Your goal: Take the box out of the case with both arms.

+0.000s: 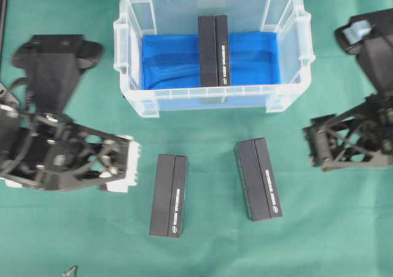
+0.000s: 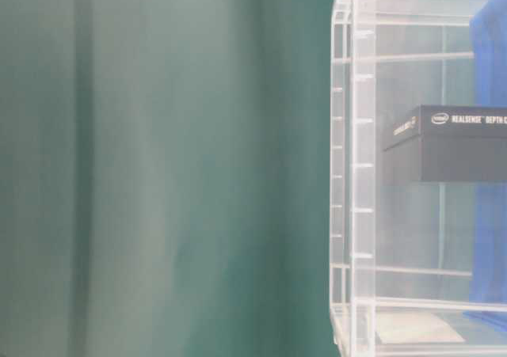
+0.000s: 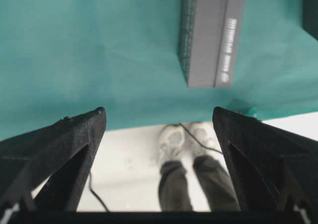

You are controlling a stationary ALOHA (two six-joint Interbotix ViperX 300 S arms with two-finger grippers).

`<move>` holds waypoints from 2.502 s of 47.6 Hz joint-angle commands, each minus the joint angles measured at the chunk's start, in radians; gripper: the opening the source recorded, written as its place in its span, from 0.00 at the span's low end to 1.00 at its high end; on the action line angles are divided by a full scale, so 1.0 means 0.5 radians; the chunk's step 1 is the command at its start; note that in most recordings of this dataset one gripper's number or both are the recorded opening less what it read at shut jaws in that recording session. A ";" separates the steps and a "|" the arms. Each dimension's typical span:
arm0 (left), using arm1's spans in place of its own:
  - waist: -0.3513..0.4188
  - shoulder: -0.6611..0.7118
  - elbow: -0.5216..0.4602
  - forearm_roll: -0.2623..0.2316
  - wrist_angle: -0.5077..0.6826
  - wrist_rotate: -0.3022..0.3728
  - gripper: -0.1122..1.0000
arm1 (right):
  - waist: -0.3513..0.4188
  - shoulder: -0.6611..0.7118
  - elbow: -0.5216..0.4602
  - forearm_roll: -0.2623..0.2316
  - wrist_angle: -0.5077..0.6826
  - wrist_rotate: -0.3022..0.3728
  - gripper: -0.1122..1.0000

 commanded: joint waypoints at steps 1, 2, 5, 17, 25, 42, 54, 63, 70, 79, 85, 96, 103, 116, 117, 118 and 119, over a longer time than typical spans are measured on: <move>-0.037 -0.132 0.086 0.006 0.000 -0.043 0.93 | 0.015 -0.117 0.037 0.006 0.009 0.006 0.89; -0.043 -0.153 0.110 0.006 -0.003 -0.055 0.93 | 0.015 -0.132 0.052 0.006 0.009 0.006 0.89; -0.061 -0.224 0.199 0.006 -0.012 -0.089 0.93 | 0.015 -0.181 0.095 0.006 0.009 0.021 0.89; -0.107 -0.405 0.414 0.006 -0.037 -0.190 0.93 | 0.021 -0.319 0.273 0.006 0.006 0.101 0.89; -0.104 -0.420 0.433 0.009 -0.046 -0.190 0.93 | 0.021 -0.325 0.301 0.006 -0.006 0.117 0.89; -0.095 -0.423 0.433 0.012 -0.046 -0.187 0.93 | 0.021 -0.319 0.301 0.003 -0.009 0.117 0.89; -0.064 -0.433 0.436 0.012 -0.034 -0.166 0.93 | 0.003 -0.319 0.301 -0.003 -0.003 0.098 0.89; 0.052 -0.479 0.463 0.012 -0.031 -0.040 0.93 | -0.110 -0.344 0.316 -0.025 -0.003 0.018 0.89; 0.172 -0.528 0.494 0.006 -0.012 0.064 0.93 | -0.291 -0.387 0.337 -0.025 -0.003 -0.160 0.87; 0.341 -0.577 0.528 0.003 -0.003 0.236 0.93 | -0.571 -0.426 0.347 -0.025 -0.009 -0.430 0.86; 0.469 -0.595 0.537 0.000 0.046 0.362 0.93 | -0.746 -0.423 0.347 -0.025 -0.018 -0.611 0.86; 0.657 -0.598 0.534 -0.006 0.129 0.577 0.93 | -0.991 -0.426 0.350 -0.025 -0.037 -0.838 0.86; 0.703 -0.598 0.534 -0.006 0.132 0.604 0.93 | -1.022 -0.423 0.365 -0.025 -0.067 -0.847 0.86; 0.709 -0.598 0.534 -0.006 0.132 0.604 0.93 | -1.022 -0.423 0.445 0.018 -0.141 -0.838 0.86; 0.709 -0.598 0.534 -0.006 0.132 0.604 0.93 | -1.022 -0.423 0.445 0.018 -0.147 -0.838 0.86; 0.709 -0.598 0.534 -0.003 0.132 0.601 0.93 | -1.022 -0.423 0.445 0.018 -0.147 -0.838 0.86; 0.709 -0.598 0.534 -0.003 0.132 0.601 0.93 | -1.022 -0.426 0.445 0.018 -0.150 -0.838 0.86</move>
